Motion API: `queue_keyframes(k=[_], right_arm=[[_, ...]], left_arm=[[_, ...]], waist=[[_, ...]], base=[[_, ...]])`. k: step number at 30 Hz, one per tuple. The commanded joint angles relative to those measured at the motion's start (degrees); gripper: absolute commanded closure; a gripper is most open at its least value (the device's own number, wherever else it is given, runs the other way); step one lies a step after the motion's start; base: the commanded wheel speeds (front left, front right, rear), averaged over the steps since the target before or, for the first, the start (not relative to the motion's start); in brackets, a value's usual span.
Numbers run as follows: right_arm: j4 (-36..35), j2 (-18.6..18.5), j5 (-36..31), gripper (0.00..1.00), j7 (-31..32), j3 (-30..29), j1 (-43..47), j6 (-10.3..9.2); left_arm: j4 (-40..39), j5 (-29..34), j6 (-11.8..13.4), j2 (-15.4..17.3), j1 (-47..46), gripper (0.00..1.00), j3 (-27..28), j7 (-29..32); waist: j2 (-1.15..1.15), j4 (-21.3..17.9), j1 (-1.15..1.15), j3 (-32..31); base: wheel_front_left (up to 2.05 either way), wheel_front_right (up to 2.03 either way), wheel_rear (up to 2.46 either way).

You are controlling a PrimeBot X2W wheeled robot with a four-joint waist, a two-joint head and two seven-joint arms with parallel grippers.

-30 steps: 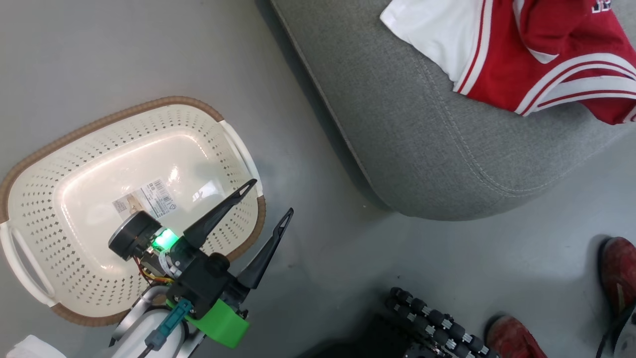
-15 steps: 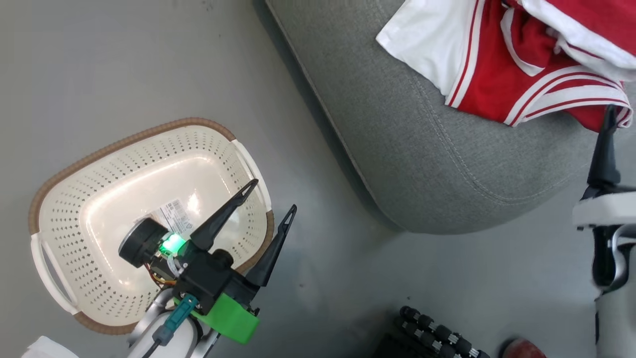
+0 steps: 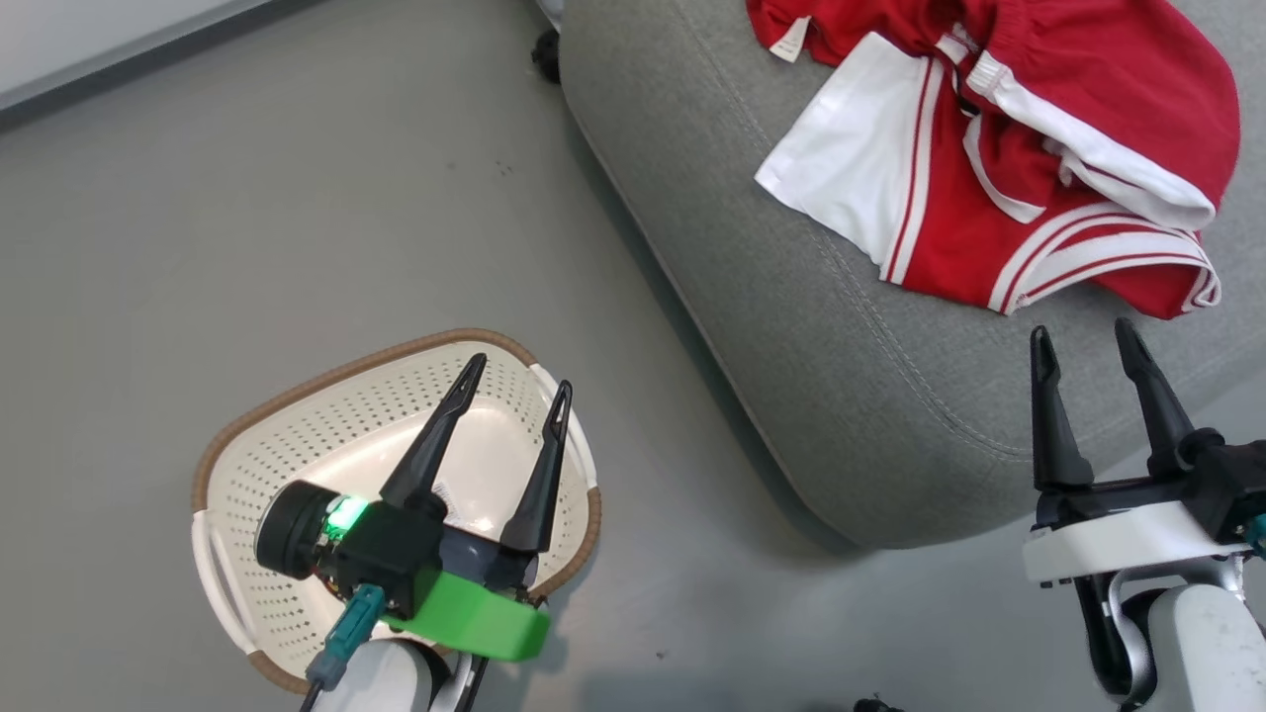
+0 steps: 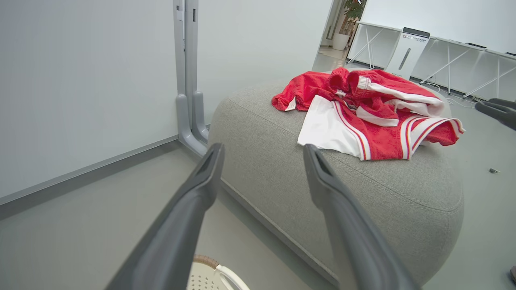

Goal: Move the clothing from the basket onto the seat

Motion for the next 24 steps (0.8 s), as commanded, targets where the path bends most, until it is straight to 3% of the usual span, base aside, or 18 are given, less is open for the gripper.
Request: queue_keyframes(k=[1,11,24], right_arm=[[-0.54,-0.31,0.4,0.0,-0.13,1.0,1.3,-0.06],[-3.34,-1.51,0.72,0.0,-0.13,8.22,5.08,-0.07],[-3.72,-0.96,1.01,0.0,-0.13,6.97,11.57,-0.06]], left_arm=[[-0.03,0.14,-0.22,-0.5,1.72,0.0,1.12,0.05],[-0.9,-0.78,-1.45,-3.61,7.54,0.0,10.4,0.05],[-2.03,-1.49,-1.74,-3.86,15.48,0.0,16.43,0.05]], waist=[[0.0,7.34,0.0,-6.67],[0.0,17.58,0.0,-13.66],[0.0,21.5,0.0,-22.11]], base=[[0.0,0.0,0.0],[0.0,0.0,0.0],[0.0,0.0,0.0]])
